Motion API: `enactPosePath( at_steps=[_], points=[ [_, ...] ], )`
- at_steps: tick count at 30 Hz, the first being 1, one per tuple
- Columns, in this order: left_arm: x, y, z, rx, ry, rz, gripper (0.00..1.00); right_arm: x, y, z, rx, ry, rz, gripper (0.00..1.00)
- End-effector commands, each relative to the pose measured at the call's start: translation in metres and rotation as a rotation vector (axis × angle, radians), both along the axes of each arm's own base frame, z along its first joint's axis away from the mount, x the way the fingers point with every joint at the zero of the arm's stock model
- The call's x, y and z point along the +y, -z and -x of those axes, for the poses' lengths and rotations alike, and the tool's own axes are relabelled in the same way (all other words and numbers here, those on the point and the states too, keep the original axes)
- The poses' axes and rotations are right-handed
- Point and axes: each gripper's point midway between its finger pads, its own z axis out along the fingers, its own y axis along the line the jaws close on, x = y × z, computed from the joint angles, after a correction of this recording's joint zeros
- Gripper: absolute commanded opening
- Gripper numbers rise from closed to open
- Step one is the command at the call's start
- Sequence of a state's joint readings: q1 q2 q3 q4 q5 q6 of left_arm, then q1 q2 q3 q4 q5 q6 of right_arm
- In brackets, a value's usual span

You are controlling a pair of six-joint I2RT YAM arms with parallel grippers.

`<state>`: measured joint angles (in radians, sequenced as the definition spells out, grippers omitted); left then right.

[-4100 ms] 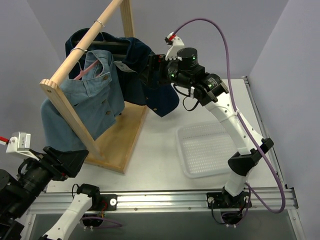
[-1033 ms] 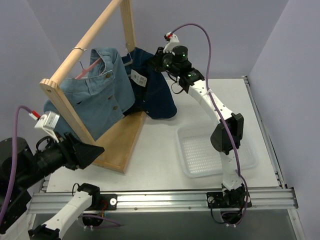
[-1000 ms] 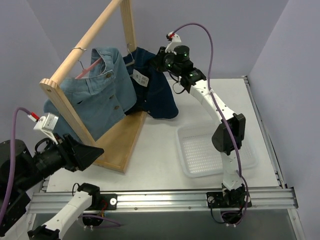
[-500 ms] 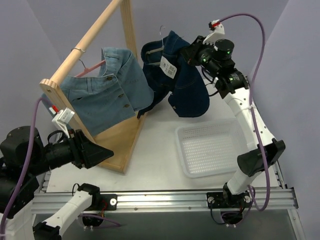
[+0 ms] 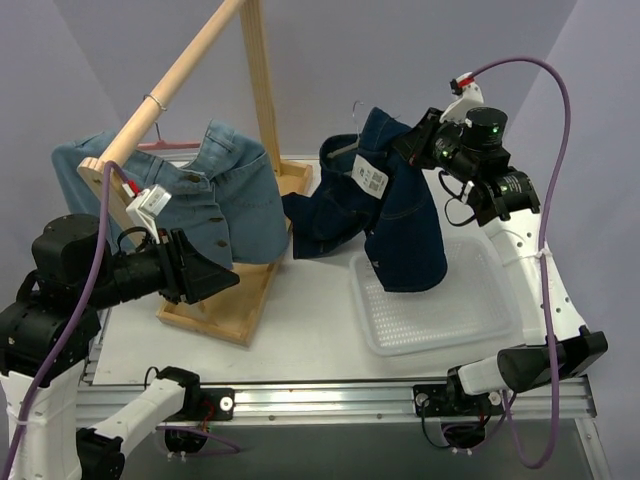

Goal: Remove the skirt from the hanger

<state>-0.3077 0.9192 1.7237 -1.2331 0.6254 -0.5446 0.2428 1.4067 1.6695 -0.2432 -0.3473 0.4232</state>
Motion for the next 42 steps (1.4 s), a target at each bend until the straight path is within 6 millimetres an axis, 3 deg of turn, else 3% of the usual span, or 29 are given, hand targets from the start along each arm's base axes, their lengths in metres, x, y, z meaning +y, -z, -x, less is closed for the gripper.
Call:
enactPosePath(
  at_steps=[1,6,7,8,10,13,18,19,20,22,24,25,27,29,30,31,36,42],
  points=[
    [-0.004,-0.021,-0.032,-0.128,-0.033,-0.001,0.58,0.011,-0.022,0.019,-0.055,-0.078,-0.06,0.0],
    [-0.019,-0.024,-0.055,-0.184,-0.017,-0.069,0.58,0.021,-0.007,0.03,0.009,-0.137,-0.057,0.0],
    [-0.032,-0.023,-0.049,-0.19,0.038,-0.08,0.58,0.025,-0.005,0.034,0.023,-0.162,-0.06,0.0],
    [-0.04,-0.017,-0.061,-0.185,0.022,-0.11,0.58,0.028,0.0,0.037,0.049,-0.178,-0.059,0.0],
    [-0.066,-0.013,-0.057,-0.189,0.091,-0.124,0.58,0.034,0.002,0.045,0.06,-0.207,-0.053,0.0],
    [-0.087,-0.014,-0.069,-0.216,0.091,-0.143,0.59,0.036,0.003,0.061,0.073,-0.237,-0.041,0.0],
    [-0.101,-0.036,-0.095,-0.295,0.045,-0.142,0.58,0.039,0.014,0.108,0.14,-0.367,-0.02,0.0],
    [-0.105,-0.033,-0.106,-0.307,0.03,-0.175,0.58,0.038,0.02,0.114,0.159,-0.374,-0.009,0.0],
    [-0.103,-0.044,-0.109,-0.332,0.016,-0.174,0.58,0.033,0.024,0.125,0.175,-0.38,0.01,0.0],
    [-0.109,-0.037,-0.125,-0.339,-0.001,-0.225,0.58,0.032,0.025,0.138,0.179,-0.403,0.012,0.0],
    [-0.112,-0.036,-0.131,-0.337,-0.004,-0.244,0.58,0.03,0.017,0.151,0.156,-0.415,-0.003,0.0],
    [-0.119,-0.025,-0.14,-0.315,0.003,-0.277,0.58,0.033,0.013,0.158,0.153,-0.445,-0.02,0.0],
    [-0.111,-0.025,-0.149,-0.297,-0.055,-0.318,0.57,0.035,0.005,0.168,0.14,-0.478,-0.048,0.0],
    [-0.114,-0.013,-0.159,-0.26,-0.066,-0.362,0.57,0.037,-0.005,0.177,0.121,-0.511,-0.065,0.0],
    [-0.116,-0.019,-0.16,-0.277,-0.06,-0.354,0.57,0.037,-0.009,0.179,0.116,-0.517,-0.069,0.0],
    [-0.121,-0.014,-0.166,-0.268,-0.052,-0.366,0.57,0.039,-0.011,0.183,0.114,-0.54,-0.072,0.0],
    [-0.12,-0.018,-0.173,-0.251,-0.076,-0.37,0.57,0.039,-0.041,0.19,0.072,-0.565,-0.083,0.0],
    [-0.099,-0.02,-0.179,-0.23,-0.16,-0.379,0.57,0.032,-0.048,0.186,0.065,-0.523,-0.055,0.0]
  ],
)
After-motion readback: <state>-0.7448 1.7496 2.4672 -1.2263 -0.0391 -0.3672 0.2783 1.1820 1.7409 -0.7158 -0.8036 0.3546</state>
